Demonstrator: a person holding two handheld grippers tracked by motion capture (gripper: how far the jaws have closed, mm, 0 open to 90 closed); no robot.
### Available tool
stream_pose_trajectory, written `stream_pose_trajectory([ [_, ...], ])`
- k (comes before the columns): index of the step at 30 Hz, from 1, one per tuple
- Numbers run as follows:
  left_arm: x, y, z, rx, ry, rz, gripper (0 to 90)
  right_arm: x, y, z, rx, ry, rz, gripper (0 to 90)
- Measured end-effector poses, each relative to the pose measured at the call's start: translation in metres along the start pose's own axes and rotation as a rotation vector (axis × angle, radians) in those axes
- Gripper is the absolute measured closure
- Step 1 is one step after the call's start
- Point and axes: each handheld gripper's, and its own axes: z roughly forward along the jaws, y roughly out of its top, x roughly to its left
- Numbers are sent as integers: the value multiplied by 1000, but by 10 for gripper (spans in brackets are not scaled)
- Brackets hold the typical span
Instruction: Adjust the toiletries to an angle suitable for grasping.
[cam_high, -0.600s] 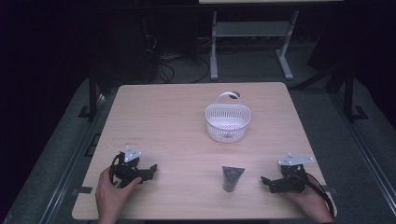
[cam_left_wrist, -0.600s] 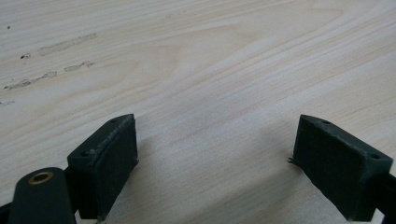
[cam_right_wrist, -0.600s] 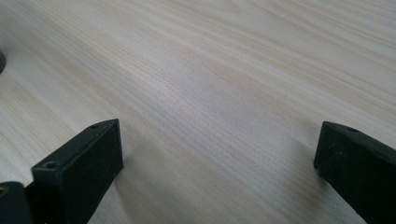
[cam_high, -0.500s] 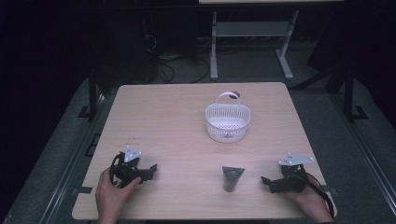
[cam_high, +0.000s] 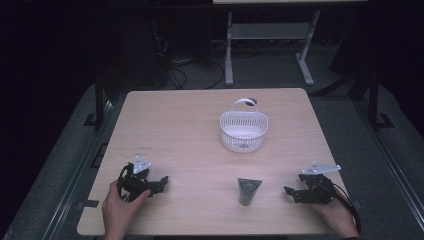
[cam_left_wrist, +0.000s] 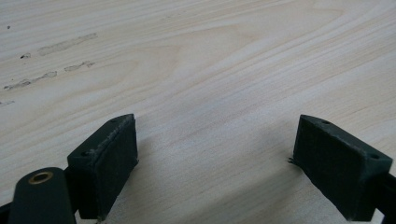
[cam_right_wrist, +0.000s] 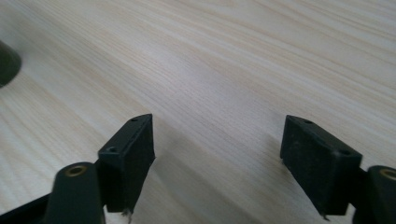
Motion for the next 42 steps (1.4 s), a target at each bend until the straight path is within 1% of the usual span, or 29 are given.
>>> stream_pose_trajectory([
  [3, 0, 0, 0, 0, 0, 0, 127, 2, 3, -2, 6, 20, -5, 328],
  [4, 0, 0, 0, 0, 0, 0, 127, 4, 4, -3, 11, 26, -8, 382],
  [5, 0, 0, 0, 0, 0, 0, 127, 4, 4, -3, 11, 26, -8, 382],
  [6, 0, 0, 0, 0, 0, 0, 127, 5, 5, -5, 1, 35, -13, 439],
  [7, 0, 0, 0, 0, 0, 0, 127, 5, 6, -6, -6, 42, -13, 465],
  [8, 0, 0, 0, 0, 0, 0, 127, 5, 6, -6, -6, 42, -13, 465],
  [9, 0, 0, 0, 0, 0, 0, 127, 5, 7, -8, -15, 49, -14, 488],
  [10, 0, 0, 0, 0, 0, 0, 127, 5, 9, -12, -26, 64, -4, 537],
  [11, 0, 0, 0, 0, 0, 0, 127, 5, 9, -12, -26, 64, -4, 537],
  [14, 0, 0, 0, 0, 0, 0, 127, 5, 12, -16, -43, 85, -4, 600],
  [16, 0, 0, 0, 1, 0, 0, 127, 6, 15, -18, -43, 104, -9, 652],
  [18, 0, 0, 0, 0, 0, 0, 127, 7, 15, -18, -41, 111, -7, 663],
  [22, 0, 0, 0, 0, 0, 0, 127, 9, 18, -20, -29, 132, -15, 729],
  [23, 0, 0, 0, 0, 0, 0, 127, 11, 19, -21, -21, 138, -9, 749],
  [25, 0, 0, 0, 0, 0, 0, 127, 12, 21, -21, -9, 144, -16, 781],
  [27, 0, 0, 0, 0, 0, 0, 127, 13, 22, -22, 1, 154, -23, 830],
  [28, 0, 0, 0, 0, 0, 0, 127, 15, 24, -23, 5, 163, -32, 877],
  [29, 0, 0, 0, 0, 0, 0, 127, 15, 24, -23, 5, 163, -32, 877],
  [30, 0, 0, 0, 0, 0, 0, 127, 15, 24, -24, 5, 169, -32, 897],
  [35, 0, 0, 0, 0, 1, 0, 127, 17, 28, -30, -1, 204, -49, 899],
  [37, 0, 0, 0, 0, 1, 1, 127, 17, 29, -32, -11, 211, -52, 899],
  [38, 0, 0, 0, 0, 0, 0, 127, 18, 30, -34, -28, 217, -56, 899],
  [40, 0, 0, 0, 0, 0, 0, 127, 18, 30, -35, -32, 218, -57, 899],
  [42, 0, 0, 0, 0, 0, 0, 127, 21, 31, -37, -47, 230, -61, 899],
])
